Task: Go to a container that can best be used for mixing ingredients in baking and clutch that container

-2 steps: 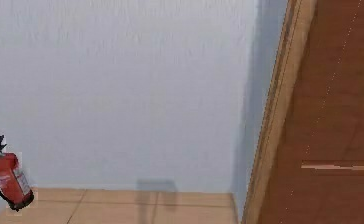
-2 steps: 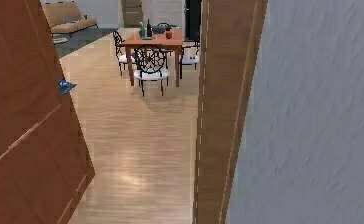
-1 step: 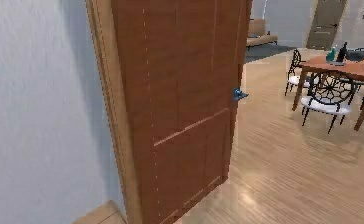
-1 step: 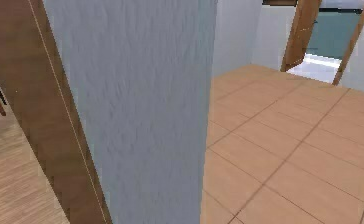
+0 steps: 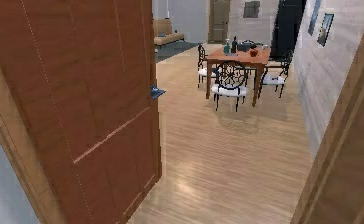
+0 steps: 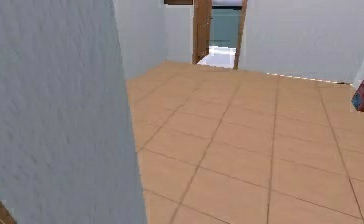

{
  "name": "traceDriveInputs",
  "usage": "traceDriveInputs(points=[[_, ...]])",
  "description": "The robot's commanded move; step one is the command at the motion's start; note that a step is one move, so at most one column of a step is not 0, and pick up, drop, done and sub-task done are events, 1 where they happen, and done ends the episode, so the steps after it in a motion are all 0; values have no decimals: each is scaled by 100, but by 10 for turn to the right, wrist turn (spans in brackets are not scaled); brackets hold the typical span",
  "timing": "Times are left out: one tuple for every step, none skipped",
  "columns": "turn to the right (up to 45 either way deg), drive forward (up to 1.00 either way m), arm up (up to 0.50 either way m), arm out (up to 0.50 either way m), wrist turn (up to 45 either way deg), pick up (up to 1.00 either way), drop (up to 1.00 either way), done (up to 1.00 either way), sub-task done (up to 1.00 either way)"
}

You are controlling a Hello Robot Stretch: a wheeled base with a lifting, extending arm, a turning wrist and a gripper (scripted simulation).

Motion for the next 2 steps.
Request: traceDriveInputs(points=[[30, 0, 0, 0, 0, 0, 0, 0, 0], [0, 65, 0, 0, 0, 0, 0, 0, 0]])
